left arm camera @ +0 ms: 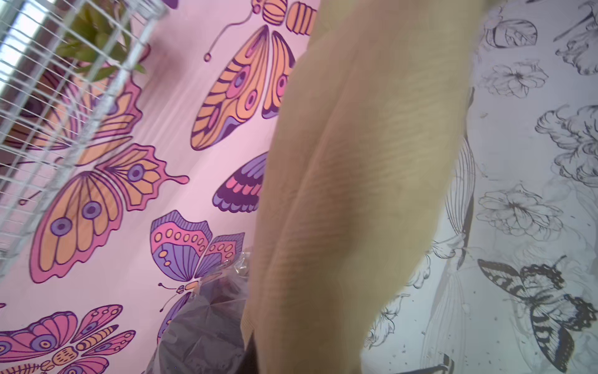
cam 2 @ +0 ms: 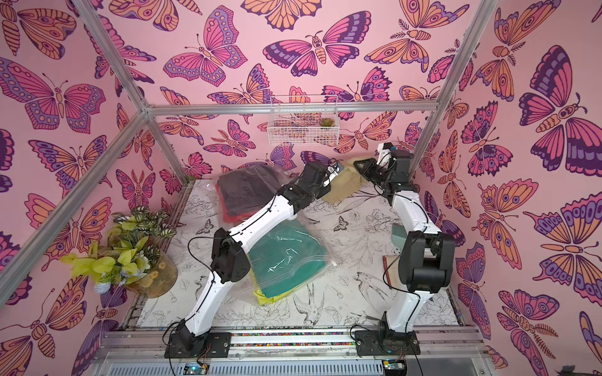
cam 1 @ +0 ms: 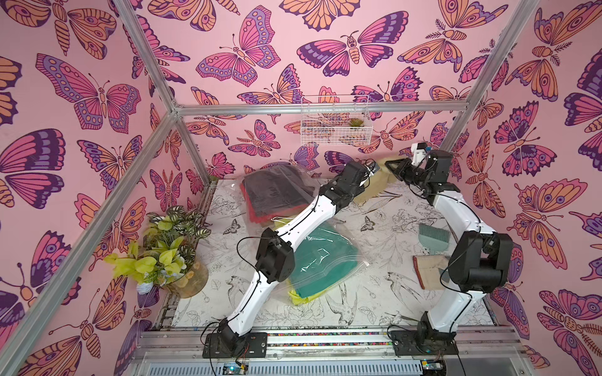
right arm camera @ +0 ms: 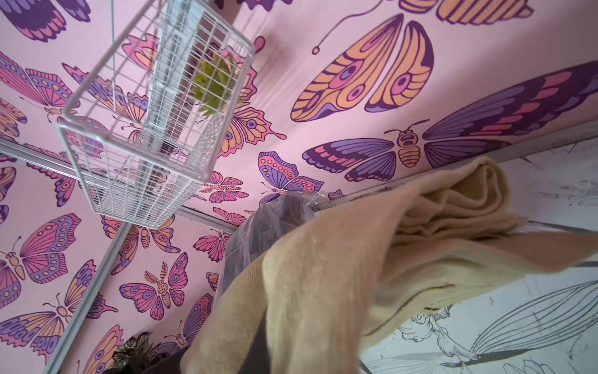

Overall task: Take the trousers out of the vacuum bag
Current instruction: Place the trousers at the center of the board.

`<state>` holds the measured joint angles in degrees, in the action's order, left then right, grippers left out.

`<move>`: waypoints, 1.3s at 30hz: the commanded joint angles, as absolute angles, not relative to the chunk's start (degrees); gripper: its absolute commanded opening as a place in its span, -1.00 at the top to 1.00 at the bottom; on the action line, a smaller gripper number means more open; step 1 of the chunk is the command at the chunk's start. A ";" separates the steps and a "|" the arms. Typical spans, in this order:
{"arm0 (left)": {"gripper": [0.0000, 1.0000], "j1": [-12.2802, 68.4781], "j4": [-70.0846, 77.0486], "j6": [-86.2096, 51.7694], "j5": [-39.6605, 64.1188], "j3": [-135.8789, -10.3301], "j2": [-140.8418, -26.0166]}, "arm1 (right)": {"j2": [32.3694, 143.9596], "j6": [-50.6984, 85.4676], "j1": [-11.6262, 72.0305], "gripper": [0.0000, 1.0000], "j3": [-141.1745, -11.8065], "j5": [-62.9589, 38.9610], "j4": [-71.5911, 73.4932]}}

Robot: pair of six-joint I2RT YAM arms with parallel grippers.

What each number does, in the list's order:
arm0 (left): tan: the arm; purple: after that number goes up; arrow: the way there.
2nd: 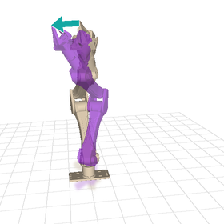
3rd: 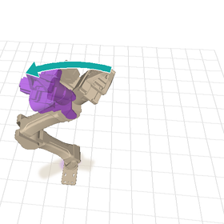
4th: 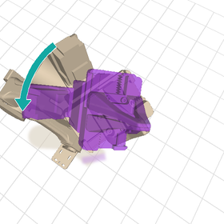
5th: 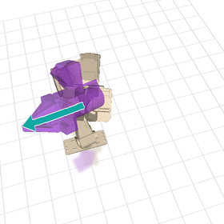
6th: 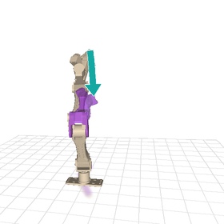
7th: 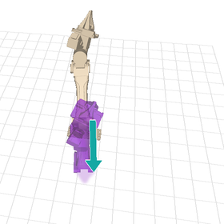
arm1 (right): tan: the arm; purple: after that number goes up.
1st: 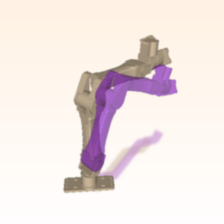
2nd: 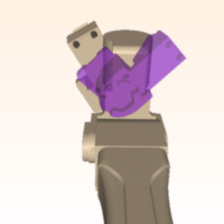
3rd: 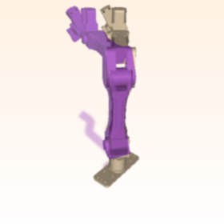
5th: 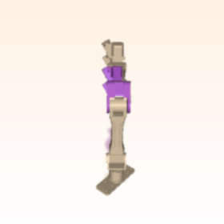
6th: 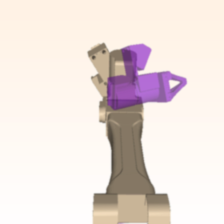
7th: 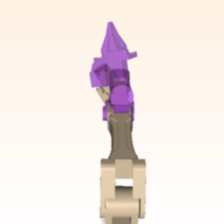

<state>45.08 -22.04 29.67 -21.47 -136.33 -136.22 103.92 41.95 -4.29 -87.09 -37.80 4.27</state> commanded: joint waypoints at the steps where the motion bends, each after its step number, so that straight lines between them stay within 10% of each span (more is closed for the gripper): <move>1: 1.00 46.79 -20.32 27.20 -18.56 -131.21 -133.45 | 101.97 42.98 -5.90 1.00 -84.20 -40.80 11.29; 26: 0.74 58.26 -17.23 7.81 -1.52 -102.94 -124.91 | 80.28 30.82 -16.50 0.90 -54.25 -34.42 -23.54; 30: 0.55 59.12 -17.14 4.48 0.70 -101.22 -124.79 | 78.12 30.11 -17.20 0.66 -52.01 -29.85 -28.13; 39: -0.74 61.17 -16.19 2.04 5.56 -93.51 -118.08 | 75.15 27.68 -21.28 -0.18 -47.94 -18.23 -35.02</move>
<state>61.06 -16.86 3.90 2.13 -95.74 -122.67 77.45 29.95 -20.23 -47.79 -25.23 -29.80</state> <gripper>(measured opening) 0.838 0.529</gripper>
